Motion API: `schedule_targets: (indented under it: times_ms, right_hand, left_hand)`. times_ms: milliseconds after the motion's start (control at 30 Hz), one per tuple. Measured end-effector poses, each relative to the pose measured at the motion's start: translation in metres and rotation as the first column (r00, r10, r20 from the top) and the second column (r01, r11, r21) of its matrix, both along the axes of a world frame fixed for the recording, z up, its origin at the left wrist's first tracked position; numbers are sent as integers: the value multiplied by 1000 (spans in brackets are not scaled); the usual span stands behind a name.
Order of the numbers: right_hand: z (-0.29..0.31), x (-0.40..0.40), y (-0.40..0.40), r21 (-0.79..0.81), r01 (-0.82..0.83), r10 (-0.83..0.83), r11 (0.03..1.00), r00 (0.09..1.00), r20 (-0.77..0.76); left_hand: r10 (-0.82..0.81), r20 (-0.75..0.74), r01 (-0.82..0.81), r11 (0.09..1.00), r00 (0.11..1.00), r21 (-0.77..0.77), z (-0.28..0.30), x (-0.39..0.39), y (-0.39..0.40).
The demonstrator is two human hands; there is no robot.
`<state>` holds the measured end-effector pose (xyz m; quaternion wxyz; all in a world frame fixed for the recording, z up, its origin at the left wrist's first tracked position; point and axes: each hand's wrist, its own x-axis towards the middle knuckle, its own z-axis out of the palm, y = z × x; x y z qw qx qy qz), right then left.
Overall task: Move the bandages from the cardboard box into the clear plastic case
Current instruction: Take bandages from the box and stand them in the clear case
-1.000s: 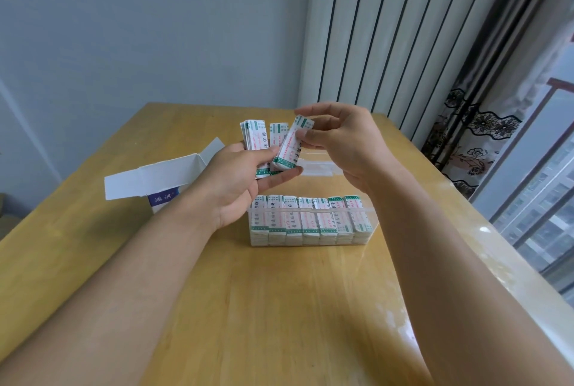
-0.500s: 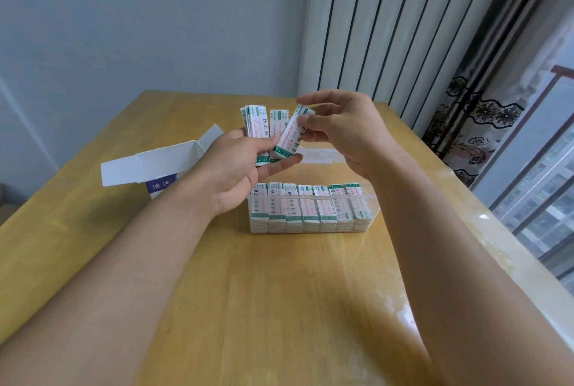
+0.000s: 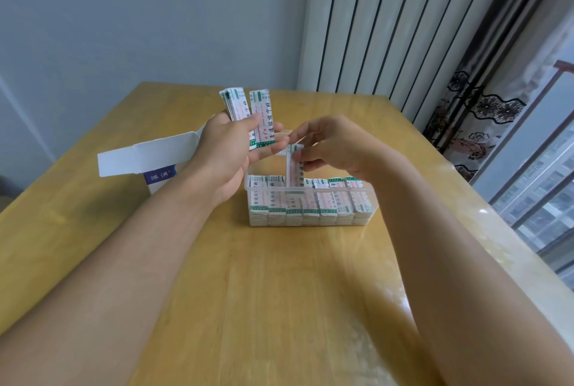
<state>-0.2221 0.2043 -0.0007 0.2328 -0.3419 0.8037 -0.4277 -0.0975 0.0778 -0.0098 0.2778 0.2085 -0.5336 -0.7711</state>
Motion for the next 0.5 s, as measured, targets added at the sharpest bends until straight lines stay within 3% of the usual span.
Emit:
schedule_targets:
  times_ms: [233, 500]
  right_hand:
    - [-13, -9, -4, 69, -44, 38, 997, 995, 91]
    - [-17, -10, -6, 152, -92, 82, 984, 994, 74]
  left_hand:
    - [-17, -11, 17, 1000, 1000, 14, 1, 0, 0]
    - [-26, -16, 26, 999, 1000, 27, 1, 1, -1]
